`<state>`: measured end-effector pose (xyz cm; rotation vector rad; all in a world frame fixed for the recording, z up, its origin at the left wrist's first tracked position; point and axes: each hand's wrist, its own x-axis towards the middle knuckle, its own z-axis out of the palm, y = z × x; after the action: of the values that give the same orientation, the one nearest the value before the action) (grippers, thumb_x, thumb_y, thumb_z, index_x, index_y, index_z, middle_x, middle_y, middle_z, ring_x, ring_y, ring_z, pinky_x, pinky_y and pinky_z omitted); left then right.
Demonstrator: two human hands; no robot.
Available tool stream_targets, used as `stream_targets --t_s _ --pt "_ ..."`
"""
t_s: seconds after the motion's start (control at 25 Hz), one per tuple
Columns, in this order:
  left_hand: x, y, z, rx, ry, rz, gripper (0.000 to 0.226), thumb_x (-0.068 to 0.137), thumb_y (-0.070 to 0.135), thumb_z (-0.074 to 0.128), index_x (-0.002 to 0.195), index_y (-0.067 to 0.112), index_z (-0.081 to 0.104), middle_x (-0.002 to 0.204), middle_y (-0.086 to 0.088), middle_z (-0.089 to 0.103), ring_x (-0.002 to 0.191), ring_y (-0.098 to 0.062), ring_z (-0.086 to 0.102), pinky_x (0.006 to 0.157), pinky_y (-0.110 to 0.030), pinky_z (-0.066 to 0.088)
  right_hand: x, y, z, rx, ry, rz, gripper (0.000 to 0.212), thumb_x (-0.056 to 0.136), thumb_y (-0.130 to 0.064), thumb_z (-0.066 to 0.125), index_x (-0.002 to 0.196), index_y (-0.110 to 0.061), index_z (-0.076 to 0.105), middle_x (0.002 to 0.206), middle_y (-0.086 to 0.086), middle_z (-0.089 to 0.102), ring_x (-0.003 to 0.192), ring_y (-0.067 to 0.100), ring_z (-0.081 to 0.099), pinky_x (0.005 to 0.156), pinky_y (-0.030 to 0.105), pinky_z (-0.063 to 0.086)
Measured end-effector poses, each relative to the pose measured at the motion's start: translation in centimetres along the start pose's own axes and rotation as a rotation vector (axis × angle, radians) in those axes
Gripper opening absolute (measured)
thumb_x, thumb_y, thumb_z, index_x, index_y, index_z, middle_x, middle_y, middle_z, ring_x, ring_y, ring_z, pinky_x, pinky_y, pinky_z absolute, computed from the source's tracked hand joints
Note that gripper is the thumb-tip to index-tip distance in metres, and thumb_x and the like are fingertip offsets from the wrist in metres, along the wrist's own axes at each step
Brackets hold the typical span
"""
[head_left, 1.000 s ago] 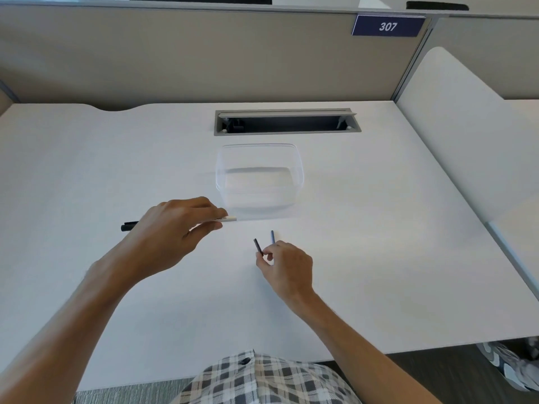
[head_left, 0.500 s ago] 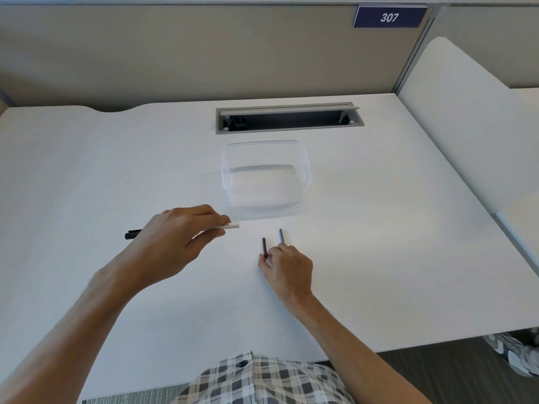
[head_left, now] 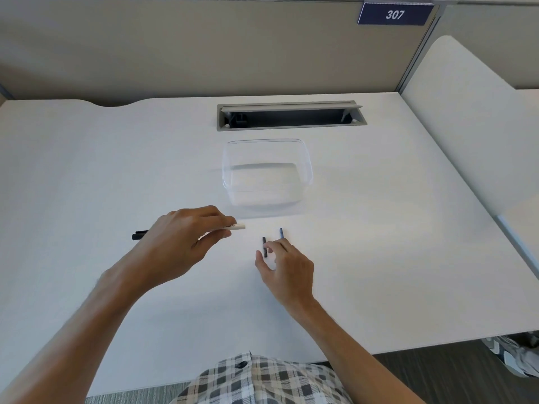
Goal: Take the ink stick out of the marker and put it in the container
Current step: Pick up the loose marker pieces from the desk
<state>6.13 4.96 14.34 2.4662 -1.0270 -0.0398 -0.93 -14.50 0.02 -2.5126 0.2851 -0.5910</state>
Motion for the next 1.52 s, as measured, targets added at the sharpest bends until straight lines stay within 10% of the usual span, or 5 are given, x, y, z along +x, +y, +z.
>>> stream_targets --t_s 0.24,0.68,0.84,1.0,1.52 --pt "0.2 0.8 1.3 -0.007 -0.030 0.016 0.028 0.095 0.038 0.046 0.113 0.032 0.067 0.097 0.019 0.066 0.067 0.001 0.052 0.055 -0.038 0.051 1.5 -3.6 -5.7 0.695 -0.177 0.190 0.021 0.094 -0.039 0.060 0.106 -0.026 0.070 0.087 -0.007 0.070 0.076 0.013 0.067 0.053 0.024 0.042" --pt "1.2 2.8 2.3 0.004 -0.048 0.025 0.024 0.093 0.041 0.047 0.110 0.038 0.064 0.088 0.018 0.063 0.069 -0.012 0.058 0.057 -0.038 0.051 3.5 -2.2 -10.2 0.930 -0.328 0.276 0.004 0.089 -0.017 0.073 0.089 -0.016 0.076 0.080 0.002 0.075 0.072 0.011 0.065 0.062 0.019 0.043" --pt "1.2 3.0 2.0 0.050 -0.029 0.011 0.027 0.093 0.039 0.045 0.112 0.039 0.065 0.082 0.019 0.061 0.064 -0.010 0.046 0.052 -0.030 0.043 4.2 -0.8 -11.0 0.783 -0.384 0.229 0.006 0.091 -0.020 0.070 0.094 -0.022 0.075 0.090 -0.009 0.075 0.085 0.004 0.066 0.064 0.015 0.042" --pt "1.5 3.8 2.5 0.061 -0.053 0.045 0.029 0.093 0.037 0.046 0.116 0.042 0.064 0.080 0.018 0.061 0.063 -0.006 0.042 0.049 -0.028 0.040 4.1 -0.9 -10.9 0.314 -0.340 -0.228 0.016 0.093 -0.029 0.063 0.107 -0.026 0.070 0.104 -0.015 0.071 0.094 0.006 0.064 0.078 0.023 0.047" --pt "1.4 3.3 2.1 0.109 -0.061 -0.011 0.018 0.096 0.029 0.058 0.111 0.032 0.068 0.079 0.014 0.058 0.063 -0.015 0.050 0.056 -0.034 0.047 4.4 -1.1 -9.5 -0.045 -0.025 -0.530 0.008 0.089 -0.024 0.069 0.091 -0.018 0.074 0.086 -0.004 0.067 0.071 0.018 0.059 0.054 0.027 0.041"
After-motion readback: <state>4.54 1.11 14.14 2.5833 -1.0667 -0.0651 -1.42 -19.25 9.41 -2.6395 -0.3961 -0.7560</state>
